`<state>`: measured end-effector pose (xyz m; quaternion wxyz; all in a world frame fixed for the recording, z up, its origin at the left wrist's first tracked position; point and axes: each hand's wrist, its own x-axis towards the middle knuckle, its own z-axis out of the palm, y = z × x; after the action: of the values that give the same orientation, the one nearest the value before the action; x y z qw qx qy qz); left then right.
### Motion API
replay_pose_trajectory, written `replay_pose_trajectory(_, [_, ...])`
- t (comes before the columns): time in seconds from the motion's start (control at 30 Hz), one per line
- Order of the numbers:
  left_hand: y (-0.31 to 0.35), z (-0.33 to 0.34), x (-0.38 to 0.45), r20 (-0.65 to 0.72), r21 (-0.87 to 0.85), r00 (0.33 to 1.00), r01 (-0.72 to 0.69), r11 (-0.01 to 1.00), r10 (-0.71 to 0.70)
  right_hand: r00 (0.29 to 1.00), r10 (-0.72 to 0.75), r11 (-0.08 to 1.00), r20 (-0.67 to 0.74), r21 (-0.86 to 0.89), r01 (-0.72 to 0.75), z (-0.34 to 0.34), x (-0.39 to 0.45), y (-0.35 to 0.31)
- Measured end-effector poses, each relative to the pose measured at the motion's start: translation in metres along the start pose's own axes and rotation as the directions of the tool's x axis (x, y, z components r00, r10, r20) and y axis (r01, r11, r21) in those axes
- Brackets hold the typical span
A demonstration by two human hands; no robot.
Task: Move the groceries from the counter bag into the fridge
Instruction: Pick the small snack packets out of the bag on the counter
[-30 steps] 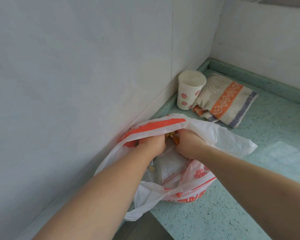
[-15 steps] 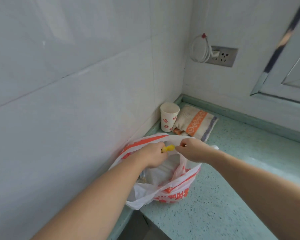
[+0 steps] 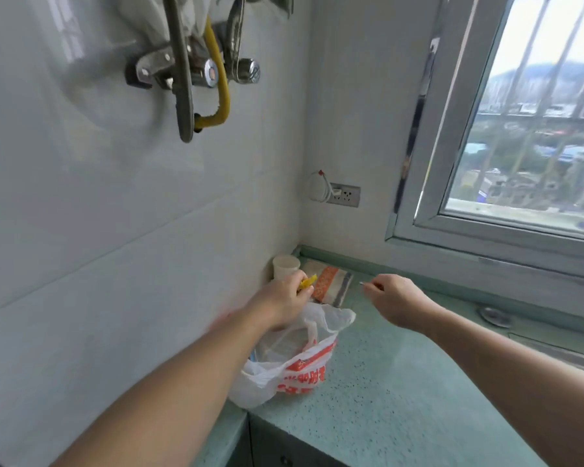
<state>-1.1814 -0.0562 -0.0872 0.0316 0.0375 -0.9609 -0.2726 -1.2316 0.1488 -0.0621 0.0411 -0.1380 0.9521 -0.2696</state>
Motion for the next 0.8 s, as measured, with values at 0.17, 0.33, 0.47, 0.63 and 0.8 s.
replay_pose_trajectory(0.17, [0.05,-0.018,-0.009,-0.023,-0.051,0.994,-0.107,0.993,0.106,0.979,0.03,0.997,-0.204,0.073,-0.016,-0.052,-0.045,0.014])
replay_pose_trajectory(0.33, [0.115,-0.017,-0.024,-0.061,-0.091,0.974,-0.223,0.971,0.218,0.932,0.077,0.996,-0.354,0.068,-0.057,-0.103,-0.095,0.04])
replay_pose_trajectory(0.47, [0.176,-0.005,-0.041,0.005,-0.14,0.951,-0.304,0.942,0.308,0.902,0.129,0.992,-0.413,0.062,-0.113,-0.14,-0.149,0.071])
replay_pose_trajectory(0.63, [0.252,0.026,-0.079,0.05,-0.187,0.9,-0.418,0.889,0.433,0.855,0.184,0.983,-0.485,0.08,-0.166,-0.182,-0.236,0.114])
replay_pose_trajectory(0.8, [0.327,0.072,-0.132,0.108,-0.244,0.858,-0.466,0.851,0.501,0.797,0.246,0.968,-0.552,0.092,-0.235,-0.204,-0.344,0.167])
